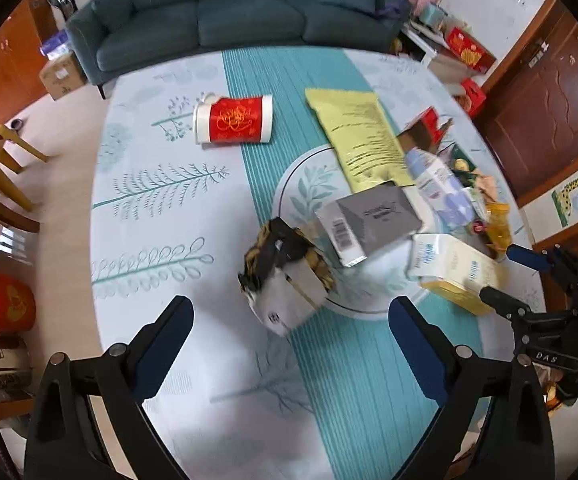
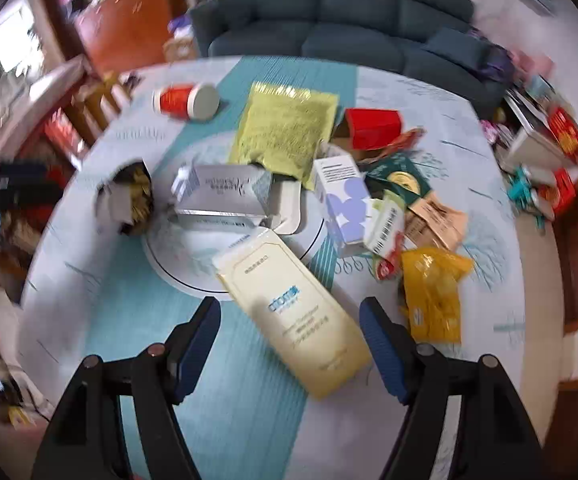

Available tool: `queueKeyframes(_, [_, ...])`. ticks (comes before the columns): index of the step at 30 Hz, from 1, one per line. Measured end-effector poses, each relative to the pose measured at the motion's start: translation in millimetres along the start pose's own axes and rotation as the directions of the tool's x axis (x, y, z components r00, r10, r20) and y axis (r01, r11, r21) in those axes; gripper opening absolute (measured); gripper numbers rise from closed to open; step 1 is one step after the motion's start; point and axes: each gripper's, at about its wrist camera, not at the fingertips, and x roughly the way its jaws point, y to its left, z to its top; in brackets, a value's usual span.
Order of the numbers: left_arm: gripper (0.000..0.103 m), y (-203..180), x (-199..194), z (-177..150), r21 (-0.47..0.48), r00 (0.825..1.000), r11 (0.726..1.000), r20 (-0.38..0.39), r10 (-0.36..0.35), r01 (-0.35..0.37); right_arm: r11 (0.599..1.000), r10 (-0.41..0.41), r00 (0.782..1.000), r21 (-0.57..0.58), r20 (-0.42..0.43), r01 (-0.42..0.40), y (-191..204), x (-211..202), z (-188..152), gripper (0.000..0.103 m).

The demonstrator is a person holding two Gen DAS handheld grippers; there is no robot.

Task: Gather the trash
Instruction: 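Grasp the black-and-white crumpled wrapper with the left gripper while the right gripper grasps the cream Atomy box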

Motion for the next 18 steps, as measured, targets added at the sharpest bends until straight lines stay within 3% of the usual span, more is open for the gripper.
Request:
queueKeyframes(8, [0.095, 8.6, 45.2, 12.4, 0.036, 0.993, 0.998, -0.109, -0.050, 0.055, 0.995, 0.001, 0.993, -0.094, -0.119, -0.012, 3.3, 39.8, 4.7, 0.072])
queueKeyframes(9, [0.092, 8.4, 49.7, 13.3, 0.037, 0.992, 0.998, -0.118, -0.053, 0.058, 0.996, 0.008, 0.991, -0.086, -0.130, -0.019, 2.8, 42.9, 5.0, 0.072])
queueKeyframes(11, [0.069, 9.6, 61.7, 13.6, 0.029, 0.985, 0.997, -0.156, -0.068, 0.073, 0.998, 0.011, 0.988, -0.067, -0.155, -0.021, 2.5, 48.1, 5.1, 0.072])
queueKeyframes(13, [0.052, 11.8, 73.8, 12.7, 0.003, 0.977, 0.997, -0.201, -0.079, 0.081, 0.999, 0.001, 0.988, -0.052, -0.154, -0.009, 4.7, 49.4, 4.4, 0.063])
queueKeyframes(18, [0.046, 13.4, 76.6, 8.6, -0.012, 0.978, 0.996, -0.188, -0.093, 0.092, 1.000, -0.021, 0.988, -0.023, -0.155, 0.018, 12.2, 48.6, 4.7, 0.056])
